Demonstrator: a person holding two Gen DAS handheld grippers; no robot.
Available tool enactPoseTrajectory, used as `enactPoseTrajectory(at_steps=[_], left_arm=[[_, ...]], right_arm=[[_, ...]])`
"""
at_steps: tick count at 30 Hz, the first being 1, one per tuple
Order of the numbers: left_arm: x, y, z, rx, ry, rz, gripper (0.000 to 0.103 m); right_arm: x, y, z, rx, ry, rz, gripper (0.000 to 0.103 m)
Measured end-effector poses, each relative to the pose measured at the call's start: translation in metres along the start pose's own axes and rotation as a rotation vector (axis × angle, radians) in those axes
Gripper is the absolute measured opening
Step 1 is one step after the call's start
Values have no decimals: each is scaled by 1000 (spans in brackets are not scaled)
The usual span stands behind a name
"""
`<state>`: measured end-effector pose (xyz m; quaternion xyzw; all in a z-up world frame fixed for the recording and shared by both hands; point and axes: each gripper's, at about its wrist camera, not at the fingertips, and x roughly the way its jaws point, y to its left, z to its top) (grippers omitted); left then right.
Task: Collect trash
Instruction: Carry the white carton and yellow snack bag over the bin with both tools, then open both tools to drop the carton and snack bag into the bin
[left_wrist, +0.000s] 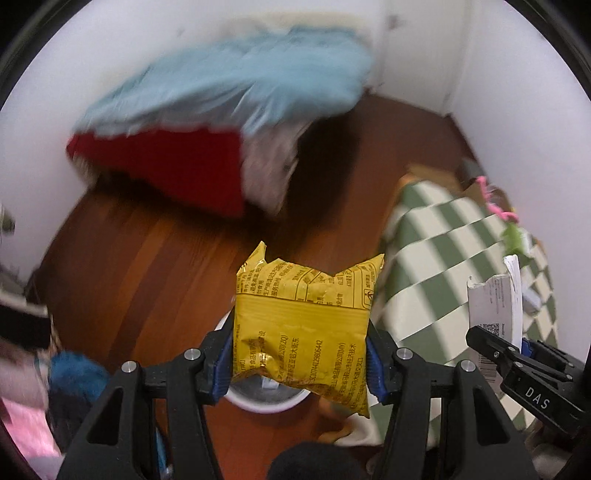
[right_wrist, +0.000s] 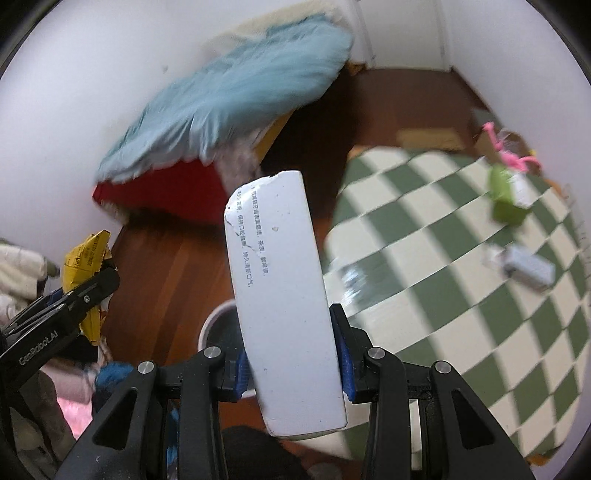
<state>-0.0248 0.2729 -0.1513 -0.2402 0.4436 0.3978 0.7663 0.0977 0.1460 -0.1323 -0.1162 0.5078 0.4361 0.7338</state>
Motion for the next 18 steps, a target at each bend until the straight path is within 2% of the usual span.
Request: enactPoseTrajectory(at_steps=[5,9,16,18], left_arm=[[62,46,-24,-102,141,37,54],[102,74,-38,-178,234,43,54],[146,108,-45,-286,344,-29,56],[156,117,-45,-295,371,-33,62]], right_arm=[[76,35,-28,1,120,9,39],[128,43,-43,36,203,16,39],[194,58,-52,43,316,22,40],[212,62,-53,41,347,20,40]])
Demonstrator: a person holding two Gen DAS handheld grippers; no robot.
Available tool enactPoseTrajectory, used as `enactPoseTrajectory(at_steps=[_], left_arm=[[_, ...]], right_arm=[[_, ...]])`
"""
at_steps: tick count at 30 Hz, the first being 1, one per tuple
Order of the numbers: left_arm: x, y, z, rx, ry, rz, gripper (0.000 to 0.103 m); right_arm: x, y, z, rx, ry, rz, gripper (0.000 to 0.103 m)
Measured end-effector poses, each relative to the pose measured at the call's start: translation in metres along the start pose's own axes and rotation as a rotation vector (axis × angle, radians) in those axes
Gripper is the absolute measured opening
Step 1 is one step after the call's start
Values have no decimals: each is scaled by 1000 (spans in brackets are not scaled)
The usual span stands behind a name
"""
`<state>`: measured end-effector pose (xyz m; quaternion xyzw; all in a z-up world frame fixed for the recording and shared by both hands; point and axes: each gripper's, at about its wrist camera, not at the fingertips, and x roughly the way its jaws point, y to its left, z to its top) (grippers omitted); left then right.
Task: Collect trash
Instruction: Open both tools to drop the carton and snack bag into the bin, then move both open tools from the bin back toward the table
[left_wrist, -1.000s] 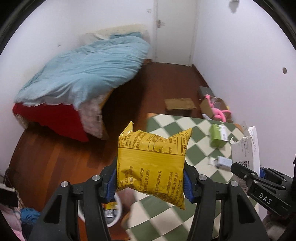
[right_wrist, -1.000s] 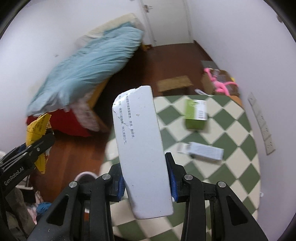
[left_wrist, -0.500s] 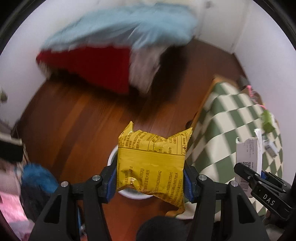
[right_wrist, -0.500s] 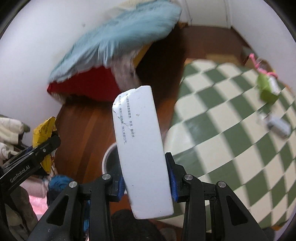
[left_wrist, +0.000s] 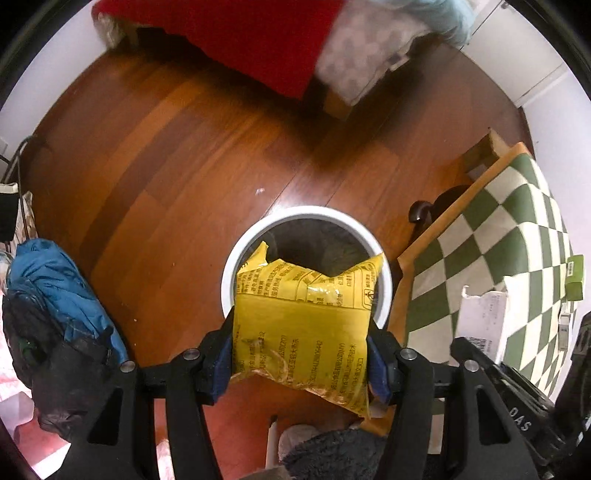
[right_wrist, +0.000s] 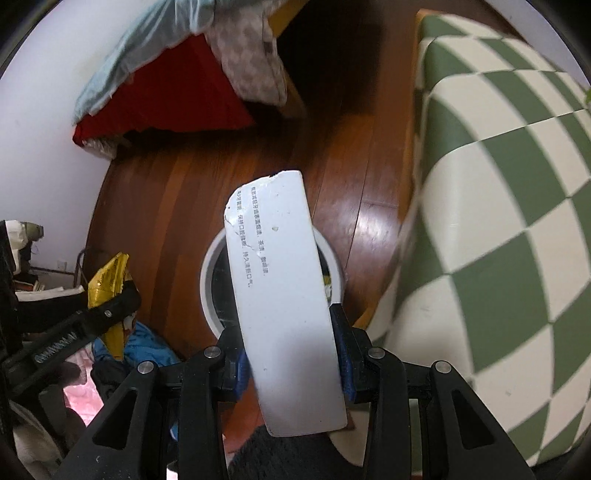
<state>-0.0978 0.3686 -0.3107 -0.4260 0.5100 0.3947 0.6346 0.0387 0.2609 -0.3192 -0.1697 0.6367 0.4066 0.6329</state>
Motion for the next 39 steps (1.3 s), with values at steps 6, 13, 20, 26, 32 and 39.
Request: enactPoseTrajectory(at_steps=[6,13,20,26,32,39], left_arm=[[1,29,0,-72,5,12,98],[-11,50,-18,-82,-80,148,98],[-19,48,-44,-22,-91,217,98],[-40,38,-55,11,-126,204,98],[-68,28,-62,38,-182,191,98],[-108,14,-81,61,-250,162,98]], right_arm=[[46,16,10,-30,72,-4,40],[73,27,18,-64,95,22,100],[61,40,7,-144,76,-72,100],[30,48,-11,-191,46,-142,100],[-5,50,-25,-216,8,-141,100],[-53,52,-41,-230,-55,-113,100]])
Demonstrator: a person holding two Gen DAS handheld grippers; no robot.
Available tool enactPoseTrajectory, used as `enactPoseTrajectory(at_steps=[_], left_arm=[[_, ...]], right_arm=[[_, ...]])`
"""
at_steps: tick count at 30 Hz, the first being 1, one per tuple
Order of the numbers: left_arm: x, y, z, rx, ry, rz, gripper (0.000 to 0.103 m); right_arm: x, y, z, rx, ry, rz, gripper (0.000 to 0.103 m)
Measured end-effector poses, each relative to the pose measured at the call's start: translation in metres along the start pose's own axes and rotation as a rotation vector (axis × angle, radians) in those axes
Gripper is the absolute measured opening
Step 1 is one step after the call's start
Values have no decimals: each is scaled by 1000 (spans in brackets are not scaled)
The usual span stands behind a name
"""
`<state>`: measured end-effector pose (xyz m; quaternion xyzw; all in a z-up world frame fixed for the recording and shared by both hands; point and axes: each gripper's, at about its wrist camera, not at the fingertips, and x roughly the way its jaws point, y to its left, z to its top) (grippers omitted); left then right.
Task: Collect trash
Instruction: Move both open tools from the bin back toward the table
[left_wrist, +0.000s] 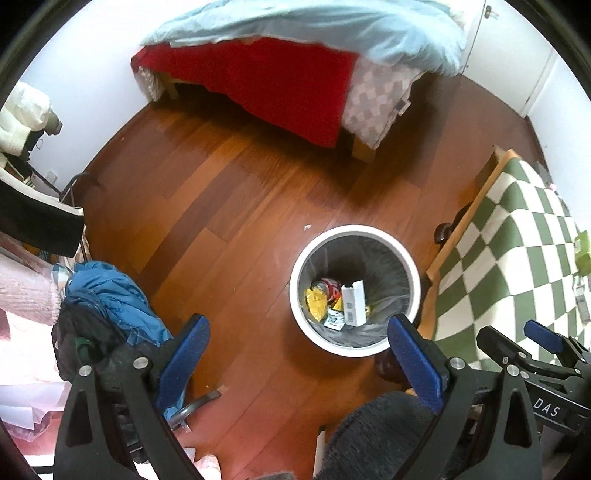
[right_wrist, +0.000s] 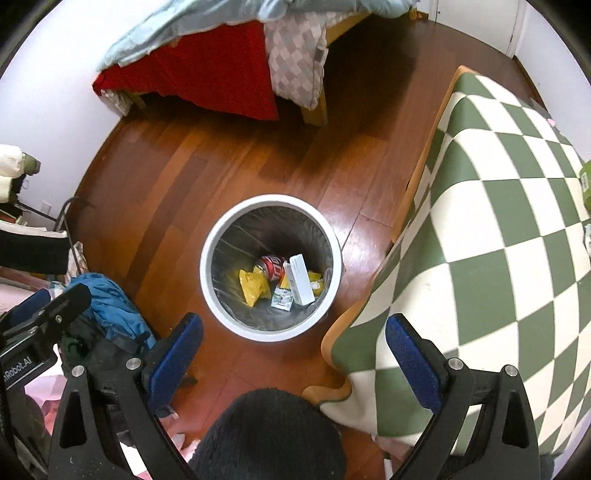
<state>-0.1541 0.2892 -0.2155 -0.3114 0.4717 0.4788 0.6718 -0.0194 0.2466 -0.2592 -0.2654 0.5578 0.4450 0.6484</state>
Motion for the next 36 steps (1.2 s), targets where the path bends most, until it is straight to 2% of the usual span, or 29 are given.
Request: enactPoseTrajectory(at_steps=[12,16,20,24,28,32,36], left_arm=[[-95,-22,-14,36,-153,-36,98],[-123,-43,-17,58,-208,-30,98],[-134,-77,-16,69,-246,-46,98],[-119,-134,-13,137,-225,-69,98],[-86,-216,-13,217,-189,-99,98],[-40,-302,-14,310,-123,-109,98],[16,-382,-21,425,1,-111,98]], right_arm=[[-104,-12,-26,17,-153,92,100],[-141,-24,-35,38,-211,132,100],[-177,-58,-47,104,-271,172,100],[-196,-111,-57,189,-296,155,100],[-198,-185,-59,261,-268,50,100],[-182,-267,-51,292,-197,-84,100],[-144,-347,-30,283,-60,-202,100]])
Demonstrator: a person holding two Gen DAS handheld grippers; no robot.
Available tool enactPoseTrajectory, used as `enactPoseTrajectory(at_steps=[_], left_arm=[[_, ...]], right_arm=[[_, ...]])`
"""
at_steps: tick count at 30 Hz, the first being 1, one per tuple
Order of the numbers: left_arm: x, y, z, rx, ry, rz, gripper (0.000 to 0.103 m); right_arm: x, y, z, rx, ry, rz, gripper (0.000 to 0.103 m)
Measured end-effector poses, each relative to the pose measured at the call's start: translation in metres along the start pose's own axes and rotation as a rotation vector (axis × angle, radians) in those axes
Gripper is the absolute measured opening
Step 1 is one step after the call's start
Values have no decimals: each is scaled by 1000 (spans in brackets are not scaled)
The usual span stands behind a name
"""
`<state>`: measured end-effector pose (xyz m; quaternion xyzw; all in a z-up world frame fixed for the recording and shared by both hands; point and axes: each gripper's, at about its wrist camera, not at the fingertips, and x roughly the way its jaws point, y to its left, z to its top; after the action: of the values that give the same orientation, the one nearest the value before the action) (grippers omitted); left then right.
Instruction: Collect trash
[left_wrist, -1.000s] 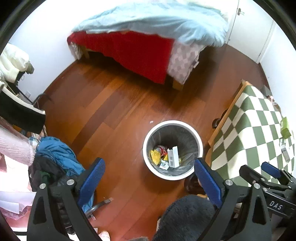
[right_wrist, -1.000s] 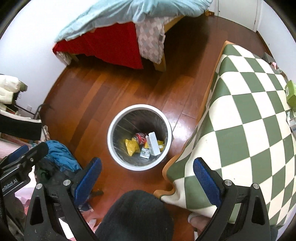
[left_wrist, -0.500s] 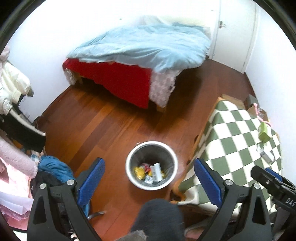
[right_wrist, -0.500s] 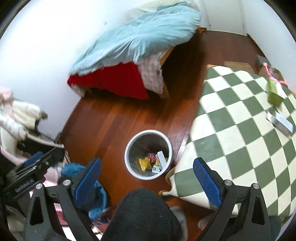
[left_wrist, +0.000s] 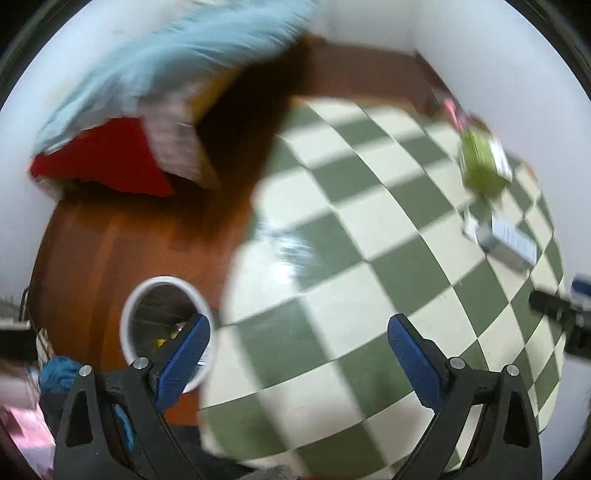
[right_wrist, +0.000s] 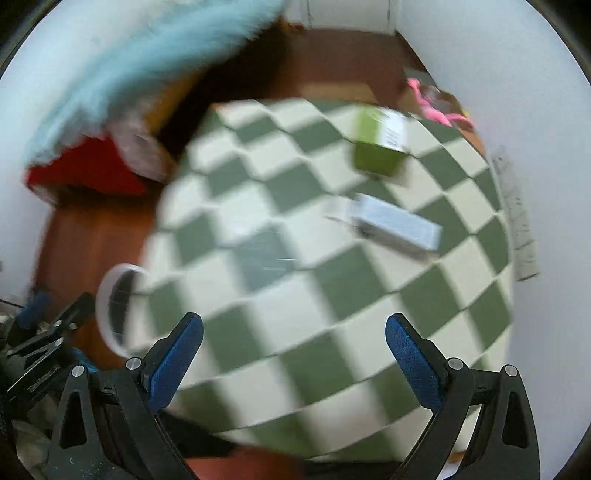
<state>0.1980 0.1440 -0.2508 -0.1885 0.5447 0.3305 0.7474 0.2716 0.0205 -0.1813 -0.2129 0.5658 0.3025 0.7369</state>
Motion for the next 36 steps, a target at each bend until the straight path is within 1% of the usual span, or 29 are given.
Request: enactPoseTrajectory(at_steps=[3,5,8,11,13,15,16,17,18,19,20,22,23,25,26,27,28,30,34,36], left_arm=[[35,-31,9,56,66,-5,98],[53,-44,16,81,97,-7,98],[70,-57,26,95,118,-9,98],[77,-64,33,101,125,-10,98],[80,-68,38,111,123,-3,98],[82,-72,41,117,118,3,98],[83,-74,43,119,117,5,98],[85,-76,44,118,115,4,98],[86,-77,46,118,113,5,98],[85,-79,47,118,110,7,98],[84,-81,48,116,105,9,98],[80,-85,53,117,93,9,98],[76,-89,56,120,84,9,98],[67,-96,64,131,58,1,98],[61,-102,70,138,42,0,98],[56,-109,77,145,28,-10,98],[53,-114,84,150,20,-19,98],[47,-128,101,158,8,-30,98],[41,-172,140,182,6,-75,98],[44,-190,160,202,16,-97,98]], right_arm=[[45,-39,30,-43,74,-108,100],[69,-57,46,-76,118,-135,100],[95,-77,64,-124,154,-146,100],[114,-80,78,-187,171,-150,100],[129,-81,85,-249,203,-148,99],[144,-84,91,-286,234,-132,87],[149,-85,91,-295,245,-113,71],[152,-86,92,-298,252,-97,67],[150,-89,94,-290,238,-74,61],[148,-91,96,-282,232,-55,53],[145,-93,96,-270,229,-36,47],[140,-100,95,-226,222,-5,45],[136,-106,93,-185,216,24,44],[126,-124,88,-82,216,50,44],[122,-130,85,-51,212,64,44],[113,-143,79,4,207,67,44],[108,-152,76,38,202,61,44],[91,-182,69,143,172,57,43],[71,-232,71,280,88,-41,43],[70,-259,83,368,62,-68,43]])
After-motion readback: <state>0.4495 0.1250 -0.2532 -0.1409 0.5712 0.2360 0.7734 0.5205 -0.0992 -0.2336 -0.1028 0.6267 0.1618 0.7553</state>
